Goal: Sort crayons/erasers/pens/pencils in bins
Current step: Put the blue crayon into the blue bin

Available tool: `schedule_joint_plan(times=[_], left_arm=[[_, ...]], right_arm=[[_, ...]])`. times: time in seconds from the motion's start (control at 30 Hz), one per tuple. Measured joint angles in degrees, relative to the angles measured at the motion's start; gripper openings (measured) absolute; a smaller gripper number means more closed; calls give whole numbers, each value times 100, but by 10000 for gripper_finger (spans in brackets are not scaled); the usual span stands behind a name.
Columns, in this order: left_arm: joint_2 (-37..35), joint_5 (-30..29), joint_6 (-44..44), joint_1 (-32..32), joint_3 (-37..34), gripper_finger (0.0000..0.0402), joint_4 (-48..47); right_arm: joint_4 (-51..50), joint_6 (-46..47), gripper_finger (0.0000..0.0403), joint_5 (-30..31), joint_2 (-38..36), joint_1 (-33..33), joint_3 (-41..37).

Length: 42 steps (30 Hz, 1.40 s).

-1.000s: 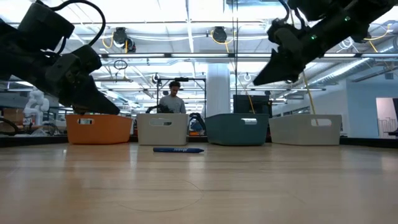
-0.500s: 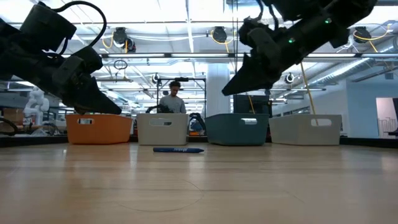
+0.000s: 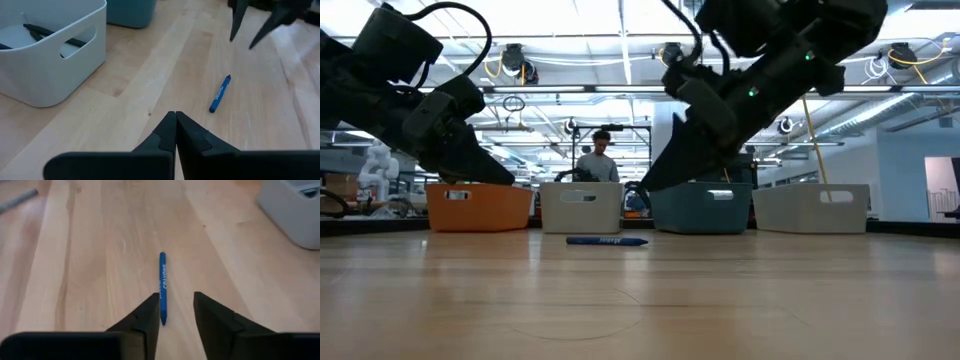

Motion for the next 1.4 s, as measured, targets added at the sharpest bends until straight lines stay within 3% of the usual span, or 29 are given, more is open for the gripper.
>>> schedule_joint_plan(times=[0.2,0.73,1.17,1.4], left_arm=[[0,2,-21,-4,0,8,-4],[0,7,-24,-7,0,9,-8],[0,7,-39,-7,0,13,-5],[0,20,-39,-9,0,3,-7]], right_arm=[[-7,-165,129,-28,452,-2,246],[420,-86,109,-308,1196,-119,263],[414,-352,27,-482,1209,-278,263],[371,-308,20,-484,1177,-282,263]])
